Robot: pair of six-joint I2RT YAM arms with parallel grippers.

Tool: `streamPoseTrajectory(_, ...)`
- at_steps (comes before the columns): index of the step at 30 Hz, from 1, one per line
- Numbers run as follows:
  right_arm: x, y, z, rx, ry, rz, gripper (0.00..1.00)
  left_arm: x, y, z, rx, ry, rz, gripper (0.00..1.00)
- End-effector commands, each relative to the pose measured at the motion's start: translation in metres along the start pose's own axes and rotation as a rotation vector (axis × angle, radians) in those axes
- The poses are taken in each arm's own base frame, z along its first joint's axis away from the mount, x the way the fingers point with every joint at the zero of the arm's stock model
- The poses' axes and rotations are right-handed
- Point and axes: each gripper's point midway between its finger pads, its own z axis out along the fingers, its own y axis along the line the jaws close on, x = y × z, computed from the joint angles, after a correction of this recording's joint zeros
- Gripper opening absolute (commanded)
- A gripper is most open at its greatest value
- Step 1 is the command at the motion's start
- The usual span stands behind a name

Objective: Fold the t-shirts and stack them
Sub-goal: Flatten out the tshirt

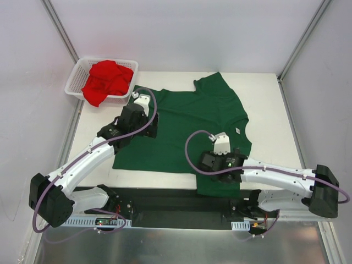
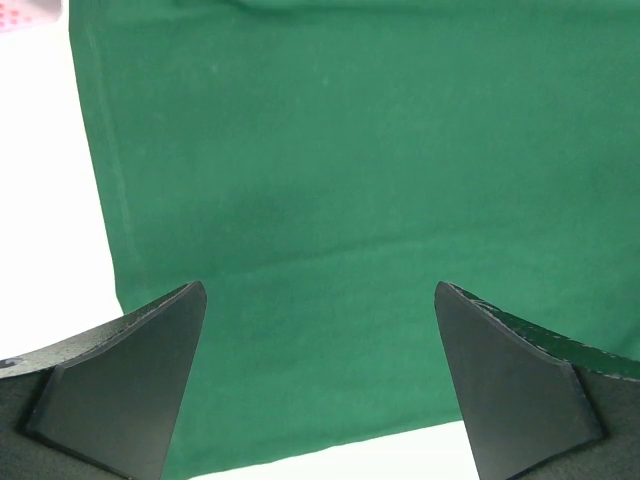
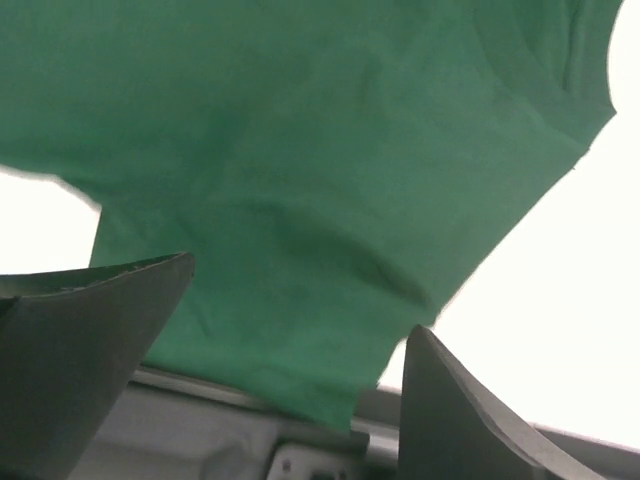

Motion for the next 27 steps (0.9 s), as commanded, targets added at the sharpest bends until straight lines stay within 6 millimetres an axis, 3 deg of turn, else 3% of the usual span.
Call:
streamPoseTrajectory(1,-0.030,0.030,0.019,-0.158,-0.006,0.029,0.99,-0.018,-0.002,0.003,0.039,-0.092,-0.064,0.99)
streamPoseTrajectory(2,-0.037,0.022,0.029,-0.152,0.008,0.072,0.98,-0.015,-0.001,0.005,0.048,-0.087,-0.074,0.99)
streamPoseTrajectory(4,-0.049,0.031,0.035,-0.237,0.016,0.084,0.99,-0.019,0.003,0.009,0.064,-0.099,-0.110,0.99)
streamPoseTrajectory(5,-0.060,0.021,0.046,-0.230,0.031,0.126,0.99,-0.017,0.006,0.012,0.069,-0.099,-0.125,0.99)
streamPoseTrajectory(7,-0.072,0.028,0.051,-0.318,0.062,0.127,0.99,-0.023,0.009,0.018,0.112,-0.122,-0.179,0.99)
streamPoseTrajectory(8,-0.076,0.022,0.065,-0.308,0.093,0.153,0.99,-0.024,0.019,0.022,0.117,-0.120,-0.215,0.99)
streamPoseTrajectory(9,-0.092,0.025,0.067,-0.339,0.077,0.173,0.99,-0.025,0.021,0.026,0.121,-0.118,-0.234,0.99)
streamPoseTrajectory(10,-0.096,0.030,0.069,-0.386,0.092,0.168,0.99,-0.029,0.022,0.029,0.130,-0.125,-0.245,0.99)
streamPoseTrajectory(11,-0.096,0.027,0.085,-0.380,0.137,0.194,0.99,-0.030,0.024,0.037,0.124,-0.117,-0.250,0.99)
streamPoseTrajectory(12,-0.113,0.030,0.087,-0.418,0.124,0.215,0.99,-0.032,0.025,0.042,0.122,-0.117,-0.252,0.99)
streamPoseTrajectory(13,-0.117,0.039,0.087,-0.488,0.150,0.231,0.99,-0.027,0.023,0.053,0.129,-0.090,-0.253,0.99)
streamPoseTrajectory(14,-0.123,0.036,0.095,-0.500,0.153,0.260,0.99,-0.036,0.022,0.058,0.138,-0.116,-0.251,0.99)
streamPoseTrajectory(16,-0.137,0.041,0.103,-0.536,0.148,0.280,0.99,-0.030,0.021,0.076,0.143,-0.084,-0.260,0.99)
streamPoseTrajectory(17,-0.142,0.037,0.108,-0.531,0.146,0.295,1.00,-0.038,0.016,0.080,0.173,-0.106,-0.263,0.99)
streamPoseTrajectory(21,-0.150,0.033,0.129,-0.533,0.167,0.330,1.00,-0.039,0.009,0.101,0.217,-0.105,-0.287,0.99)
streamPoseTrajectory(27,-0.144,0.031,0.158,-0.541,0.232,0.376,0.99,-0.037,0.014,0.126,0.222,-0.090,-0.314,0.99)
